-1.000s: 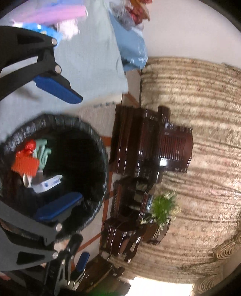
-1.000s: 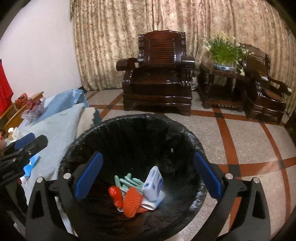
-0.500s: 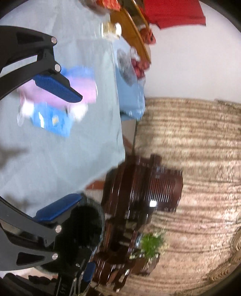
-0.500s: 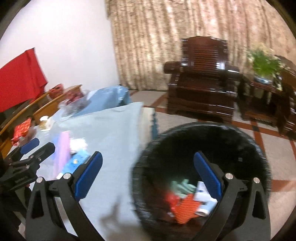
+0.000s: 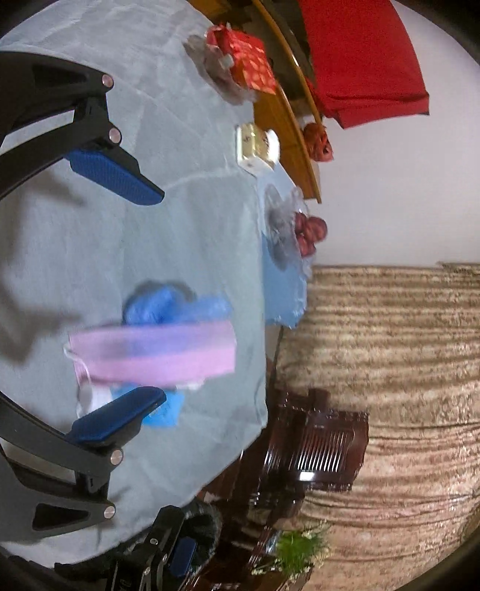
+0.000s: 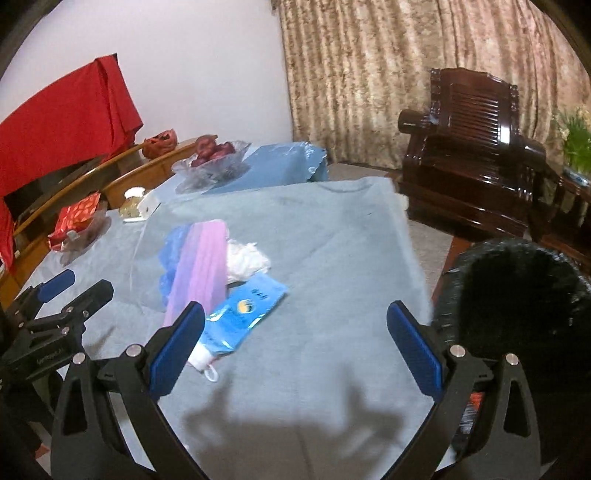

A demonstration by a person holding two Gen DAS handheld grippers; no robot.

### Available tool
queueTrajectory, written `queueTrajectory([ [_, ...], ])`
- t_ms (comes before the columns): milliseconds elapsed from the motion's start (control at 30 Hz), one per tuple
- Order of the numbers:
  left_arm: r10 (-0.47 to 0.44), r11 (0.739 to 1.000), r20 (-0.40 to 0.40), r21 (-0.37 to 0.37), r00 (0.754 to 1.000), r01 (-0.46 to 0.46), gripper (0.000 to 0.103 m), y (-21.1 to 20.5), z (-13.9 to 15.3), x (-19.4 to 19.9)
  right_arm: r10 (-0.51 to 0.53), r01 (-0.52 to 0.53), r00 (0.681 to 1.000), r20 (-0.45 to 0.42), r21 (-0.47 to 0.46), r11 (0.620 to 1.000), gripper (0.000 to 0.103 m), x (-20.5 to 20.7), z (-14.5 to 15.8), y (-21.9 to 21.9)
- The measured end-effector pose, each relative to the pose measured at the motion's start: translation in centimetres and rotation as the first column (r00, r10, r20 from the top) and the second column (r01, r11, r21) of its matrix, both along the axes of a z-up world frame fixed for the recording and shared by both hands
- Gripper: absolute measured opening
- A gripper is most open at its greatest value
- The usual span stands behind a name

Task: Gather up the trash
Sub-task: 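Move both open grippers back over the remaining table items, then grasp the blue hand-cream tube with the right gripper while the left gripper grasps the pink mask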

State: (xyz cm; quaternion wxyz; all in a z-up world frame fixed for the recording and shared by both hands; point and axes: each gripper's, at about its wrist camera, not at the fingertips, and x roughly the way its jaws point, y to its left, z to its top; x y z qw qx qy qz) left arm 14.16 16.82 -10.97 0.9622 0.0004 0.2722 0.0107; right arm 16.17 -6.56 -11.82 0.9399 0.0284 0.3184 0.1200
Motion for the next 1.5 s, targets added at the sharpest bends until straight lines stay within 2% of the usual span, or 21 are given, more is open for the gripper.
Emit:
queueTrajectory([
  [367,0.053,0.999,-0.043,-0.008,0.998,-0.053,0.097,3.4,-1.9,0.3,0.088,-0.095,0.991,-0.097,-0.07,0.993,0.096,1.2,-4.2,6.5],
  [700,0.067,0.997,-0.063,-0.035,0.996,-0.069,0.097,4.5,-2.5,0.6,0.071,-0.098,0.982,-0.175,-0.15,0.984,0.096,2.8,-6.6,8.6],
  [933,0.059,0.997,-0.066,-0.047,0.996,-0.062,0.097,4.1,-2.7,0.7,0.061,-0.093,0.984,-0.17,-0.185,0.978,0.096,2.4,-6.6,7.7],
  [1100,0.045,0.997,-0.071,-0.052,0.996,-0.049,0.097,3.2,-2.7,0.9,0.003,-0.04,0.986,-0.166,-0.223,0.974,0.096,2.2,-6.4,5.1],
  [1233,0.036,0.998,-0.072,-0.05,0.997,-0.039,0.097,2.6,-2.8,0.9,-0.041,0.011,0.986,-0.16,-0.182,0.983,0.096,2.4,-5.7,2.1],
  [1400,0.03,0.998,-0.073,-0.05,0.997,-0.033,0.097,2.0,-2.8,1.0,0.0,-0.015,0.989,-0.145,-0.103,0.995,0.096,2.8,-4.9,1.4],
  [1467,0.03,0.998,-0.074,-0.05,0.997,-0.034,0.097,2.0,-2.8,0.9,0.014,-0.029,0.989,-0.146,-0.101,0.995,0.093,2.9,-5.0,1.8],
  [1500,0.031,0.998,-0.073,-0.049,0.997,-0.034,0.097,2.0,-2.8,0.9,0.021,-0.036,0.989,-0.148,-0.101,0.994,0.087,3.1,-5.1,2.1],
])
